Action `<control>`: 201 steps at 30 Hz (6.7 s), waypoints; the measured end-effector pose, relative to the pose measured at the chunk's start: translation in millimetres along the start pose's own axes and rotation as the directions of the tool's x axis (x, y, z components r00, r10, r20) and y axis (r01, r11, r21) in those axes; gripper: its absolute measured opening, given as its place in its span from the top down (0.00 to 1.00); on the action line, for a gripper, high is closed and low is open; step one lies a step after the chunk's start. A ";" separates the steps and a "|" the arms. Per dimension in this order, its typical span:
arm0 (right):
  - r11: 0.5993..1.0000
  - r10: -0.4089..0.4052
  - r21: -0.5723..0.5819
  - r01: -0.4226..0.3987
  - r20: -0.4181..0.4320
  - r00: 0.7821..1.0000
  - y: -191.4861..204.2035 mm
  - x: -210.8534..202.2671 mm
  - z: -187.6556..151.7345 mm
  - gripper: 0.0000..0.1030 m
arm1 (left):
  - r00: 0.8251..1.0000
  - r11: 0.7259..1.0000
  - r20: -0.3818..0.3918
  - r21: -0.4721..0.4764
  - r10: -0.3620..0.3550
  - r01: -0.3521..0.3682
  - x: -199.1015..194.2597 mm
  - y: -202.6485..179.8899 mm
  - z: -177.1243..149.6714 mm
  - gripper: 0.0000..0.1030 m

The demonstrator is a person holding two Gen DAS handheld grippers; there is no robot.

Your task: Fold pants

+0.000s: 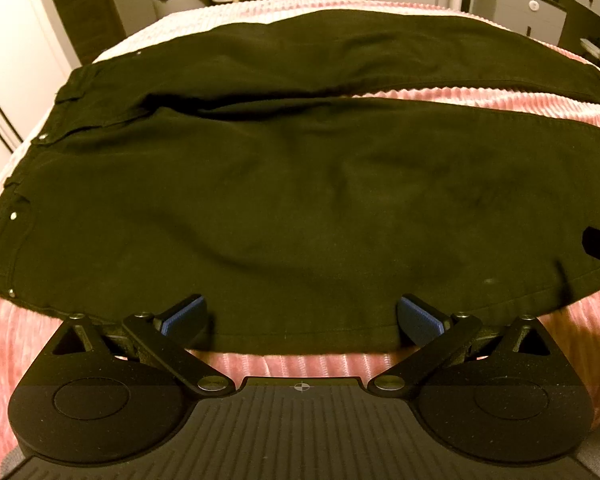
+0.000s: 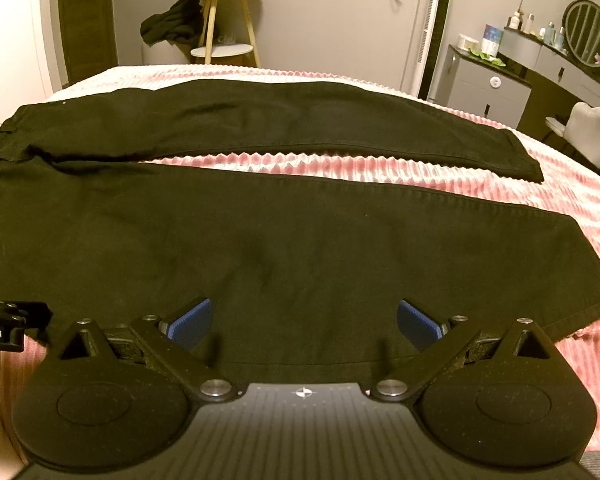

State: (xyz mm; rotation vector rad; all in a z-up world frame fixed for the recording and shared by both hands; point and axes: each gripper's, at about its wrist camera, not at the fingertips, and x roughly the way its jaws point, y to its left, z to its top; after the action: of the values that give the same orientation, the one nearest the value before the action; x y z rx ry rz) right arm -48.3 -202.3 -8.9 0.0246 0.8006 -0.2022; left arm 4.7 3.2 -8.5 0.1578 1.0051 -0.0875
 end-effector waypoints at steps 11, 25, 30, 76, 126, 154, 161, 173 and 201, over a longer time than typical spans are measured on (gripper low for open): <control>1.000 0.003 -0.001 -0.003 -0.001 1.000 -0.1 -0.9 0.5 0.04 | 1.000 1.000 0.000 0.000 0.000 0.000 -0.1 0.1 0.2 0.00; 0.990 0.075 0.128 -0.052 -0.186 0.980 -20.2 34.5 15.7 0.04 | 1.000 1.000 -0.008 -0.027 -0.004 0.004 -0.3 5.6 5.1 0.00; 0.975 0.109 0.213 -0.055 -0.254 0.961 -32.1 57.4 19.2 0.04 | 0.999 0.998 0.019 -0.047 0.044 -0.043 -5.3 9.1 10.9 0.00; 0.612 -0.064 0.770 0.180 -0.178 0.982 -234.8 270.7 249.5 0.99 | 0.923 0.830 0.130 -0.494 0.363 -0.257 105.8 94.8 80.1 0.00; 0.466 0.354 0.811 -0.353 0.195 0.915 -209.8 109.3 2.2 0.97 | 0.951 0.686 0.231 -0.659 -0.206 0.309 146.9 129.3 214.6 0.18; 0.436 0.130 0.815 -0.382 0.363 0.923 -230.2 40.8 -16.6 0.97 | 0.873 0.649 0.449 -0.610 -0.191 0.456 -9.1 134.1 21.3 0.98; 0.550 0.109 0.783 -0.290 0.277 0.955 -215.4 22.6 2.3 0.96 | 0.903 0.609 0.427 -0.703 -0.051 0.366 -24.1 185.8 -11.5 0.29; 0.529 0.102 0.817 -0.229 0.207 0.973 -223.6 30.0 -9.3 0.96 | 0.952 0.732 0.305 -0.642 -0.031 0.230 57.8 211.4 141.9 0.36; 0.466 0.103 0.860 -0.206 0.179 0.978 -275.5 21.5 -25.1 0.51 | 0.955 0.469 0.289 -0.836 -0.064 0.284 21.1 241.0 -26.0 0.40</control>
State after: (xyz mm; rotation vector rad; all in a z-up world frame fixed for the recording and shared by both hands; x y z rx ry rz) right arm -103.7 -473.6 -26.8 1.0842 0.5029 -0.4273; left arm 29.4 245.1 -18.0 -0.9133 0.7272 0.2328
